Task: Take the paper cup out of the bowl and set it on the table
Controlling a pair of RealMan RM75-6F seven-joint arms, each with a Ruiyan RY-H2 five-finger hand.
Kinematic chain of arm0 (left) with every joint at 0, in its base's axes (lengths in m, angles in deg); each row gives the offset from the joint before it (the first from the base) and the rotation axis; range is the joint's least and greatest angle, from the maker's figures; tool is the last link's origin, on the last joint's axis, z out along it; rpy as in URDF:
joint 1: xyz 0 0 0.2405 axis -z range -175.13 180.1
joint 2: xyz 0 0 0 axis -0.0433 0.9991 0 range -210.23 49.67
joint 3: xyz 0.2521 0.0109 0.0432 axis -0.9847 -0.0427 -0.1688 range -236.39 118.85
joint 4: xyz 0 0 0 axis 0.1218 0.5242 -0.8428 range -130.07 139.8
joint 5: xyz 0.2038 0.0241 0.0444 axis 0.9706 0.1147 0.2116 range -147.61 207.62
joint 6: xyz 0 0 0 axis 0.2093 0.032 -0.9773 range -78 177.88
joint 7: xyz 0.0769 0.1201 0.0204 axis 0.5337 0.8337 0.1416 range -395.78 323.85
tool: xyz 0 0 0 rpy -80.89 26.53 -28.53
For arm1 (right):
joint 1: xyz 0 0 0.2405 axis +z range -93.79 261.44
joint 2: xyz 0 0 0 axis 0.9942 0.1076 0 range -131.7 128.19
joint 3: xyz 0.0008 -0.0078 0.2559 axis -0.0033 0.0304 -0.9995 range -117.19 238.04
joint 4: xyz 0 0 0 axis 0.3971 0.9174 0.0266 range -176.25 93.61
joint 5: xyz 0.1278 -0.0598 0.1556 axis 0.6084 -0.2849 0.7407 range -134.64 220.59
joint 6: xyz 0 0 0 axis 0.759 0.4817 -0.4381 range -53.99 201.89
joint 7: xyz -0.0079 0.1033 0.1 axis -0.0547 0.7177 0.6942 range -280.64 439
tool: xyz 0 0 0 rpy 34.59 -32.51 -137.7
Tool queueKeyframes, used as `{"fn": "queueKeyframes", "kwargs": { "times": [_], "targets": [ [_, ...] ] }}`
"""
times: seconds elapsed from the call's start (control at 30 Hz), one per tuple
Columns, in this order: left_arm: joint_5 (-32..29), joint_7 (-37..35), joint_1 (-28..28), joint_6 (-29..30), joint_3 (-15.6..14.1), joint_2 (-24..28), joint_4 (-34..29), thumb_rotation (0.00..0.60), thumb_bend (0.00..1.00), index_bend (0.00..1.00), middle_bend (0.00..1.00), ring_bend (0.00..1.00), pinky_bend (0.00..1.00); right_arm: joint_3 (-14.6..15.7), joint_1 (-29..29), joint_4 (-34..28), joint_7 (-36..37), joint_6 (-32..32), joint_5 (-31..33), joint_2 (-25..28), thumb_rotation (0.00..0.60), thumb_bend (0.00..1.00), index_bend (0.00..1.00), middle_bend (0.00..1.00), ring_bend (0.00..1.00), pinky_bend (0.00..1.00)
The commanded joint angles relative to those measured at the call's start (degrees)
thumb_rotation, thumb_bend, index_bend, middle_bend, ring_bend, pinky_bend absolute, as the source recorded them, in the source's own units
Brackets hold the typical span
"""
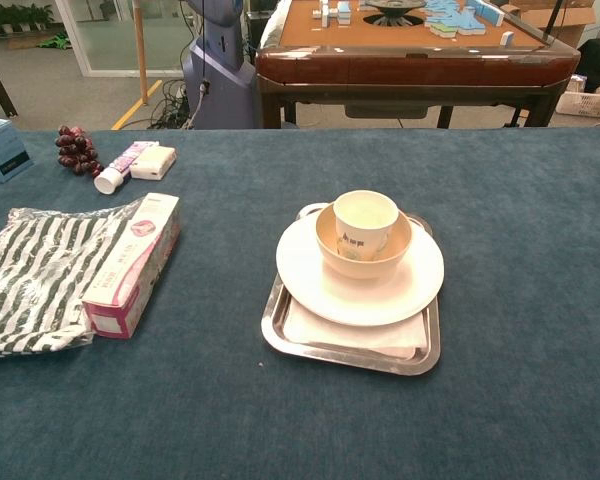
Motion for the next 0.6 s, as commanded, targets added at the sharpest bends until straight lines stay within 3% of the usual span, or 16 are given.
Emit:
{"fn": "queueKeyframes", "kwargs": {
  "times": [0.03, 0.6],
  "targets": [
    [-0.41, 0.03, 0.10, -0.32, 0.08, -0.02, 0.11, 0.600, 0.32, 0.00, 0.00, 0.00, 0.00, -0.13, -0.03, 0.16, 0.25, -0.02, 0.21, 0.07, 0.600, 0.08, 0.08, 0.06, 0.00, 0.00],
    [-0.92, 0.28, -0.28, -0.39, -0.25, -0.42, 0.66, 0.600, 0.32, 0.00, 0.00, 0.00, 0.00, -0.21, 0.90, -0.44, 0.72, -1.33, -0.22, 0.19, 0.600, 0.08, 0.08, 0.06, 0.00, 0.00]
  ]
}}
